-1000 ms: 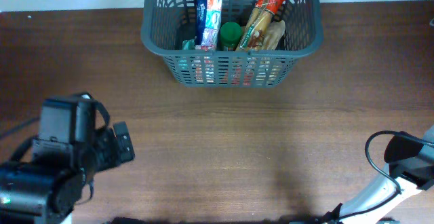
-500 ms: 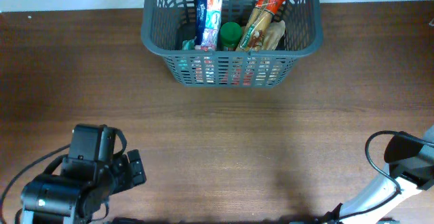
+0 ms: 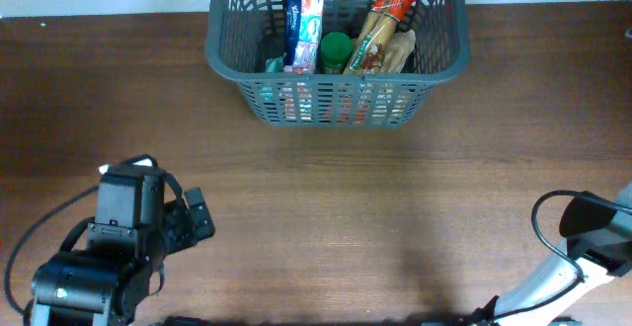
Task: Pack container
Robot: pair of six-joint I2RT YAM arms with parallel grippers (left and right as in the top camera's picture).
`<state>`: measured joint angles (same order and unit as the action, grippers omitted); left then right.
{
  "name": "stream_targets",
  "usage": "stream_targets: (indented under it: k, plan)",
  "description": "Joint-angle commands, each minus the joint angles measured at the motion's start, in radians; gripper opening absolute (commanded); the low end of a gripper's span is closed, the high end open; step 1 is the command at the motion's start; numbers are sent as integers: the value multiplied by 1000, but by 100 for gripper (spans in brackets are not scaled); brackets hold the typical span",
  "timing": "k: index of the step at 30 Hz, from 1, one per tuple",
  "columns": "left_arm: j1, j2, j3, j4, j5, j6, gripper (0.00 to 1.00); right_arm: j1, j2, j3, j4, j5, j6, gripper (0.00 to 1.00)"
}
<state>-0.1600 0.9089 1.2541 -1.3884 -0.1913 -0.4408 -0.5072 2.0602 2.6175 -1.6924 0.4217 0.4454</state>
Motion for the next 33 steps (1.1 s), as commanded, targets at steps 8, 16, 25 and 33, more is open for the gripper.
stream_targets:
  k: [8, 16, 25, 33]
  plan:
    - [6, -27, -129, 275, -60, 80, 99, -4, 2, -2, -6, 16, 8, 99]
    - [6, -208, -365, 560, 2, 238, 99, -4, 2, -2, -6, 16, 8, 99]
    - [61, -393, -555, 686, 153, 416, 99, -4, 2, -2, -6, 16, 8, 99]
    - [149, -561, -676, 744, 195, 468, 99, -4, 2, -2, -6, 16, 8, 99]
